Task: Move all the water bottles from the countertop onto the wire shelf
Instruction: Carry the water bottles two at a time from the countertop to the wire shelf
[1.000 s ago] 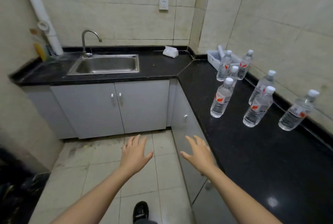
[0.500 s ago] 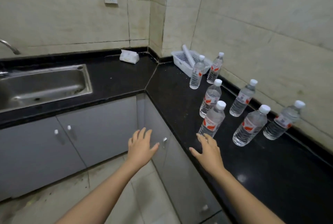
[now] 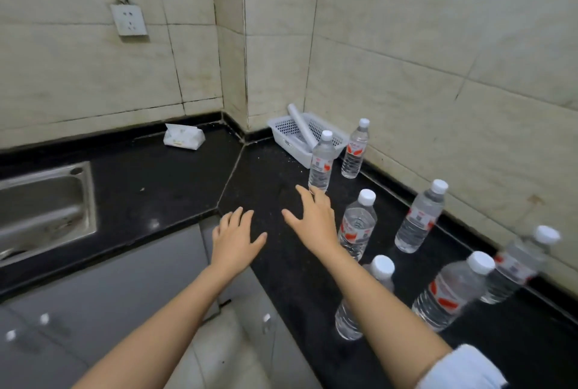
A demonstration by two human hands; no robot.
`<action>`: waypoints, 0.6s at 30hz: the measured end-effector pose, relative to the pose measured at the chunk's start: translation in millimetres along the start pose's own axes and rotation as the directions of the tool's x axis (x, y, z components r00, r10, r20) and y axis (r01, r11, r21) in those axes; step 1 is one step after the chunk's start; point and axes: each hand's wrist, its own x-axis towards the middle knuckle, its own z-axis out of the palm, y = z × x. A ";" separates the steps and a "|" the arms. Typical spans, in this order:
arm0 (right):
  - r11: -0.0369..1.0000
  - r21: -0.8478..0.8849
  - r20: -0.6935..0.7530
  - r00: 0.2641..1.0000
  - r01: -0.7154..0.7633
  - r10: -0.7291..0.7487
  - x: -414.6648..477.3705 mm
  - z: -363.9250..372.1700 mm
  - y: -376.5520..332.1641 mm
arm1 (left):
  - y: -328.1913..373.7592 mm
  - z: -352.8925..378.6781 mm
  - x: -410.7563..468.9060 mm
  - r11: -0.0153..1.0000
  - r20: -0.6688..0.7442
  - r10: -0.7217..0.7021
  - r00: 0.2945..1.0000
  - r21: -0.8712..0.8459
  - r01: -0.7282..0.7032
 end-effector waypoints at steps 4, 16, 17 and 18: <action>0.985 0.073 -0.035 0.987 -0.155 0.158 58.9 15.4 3.2 | -15.1 -8.3 44.1 0.998 -0.011 -0.052 0.999 0.019 0.052; 0.840 0.166 -0.321 0.777 -0.517 0.542 201.3 37.8 67.0 | -4.1 37.7 242.6 0.975 0.178 0.221 0.959 -0.024 -0.220; 0.820 0.159 -0.340 0.749 -0.550 0.569 211.9 36.4 71.8 | -0.4 40.8 261.5 0.965 0.196 0.262 0.945 -0.033 -0.261; 0.800 0.139 -0.356 0.724 -0.584 0.591 221.0 34.0 75.5 | 3.3 43.7 279.5 0.953 0.213 0.302 0.929 -0.043 -0.300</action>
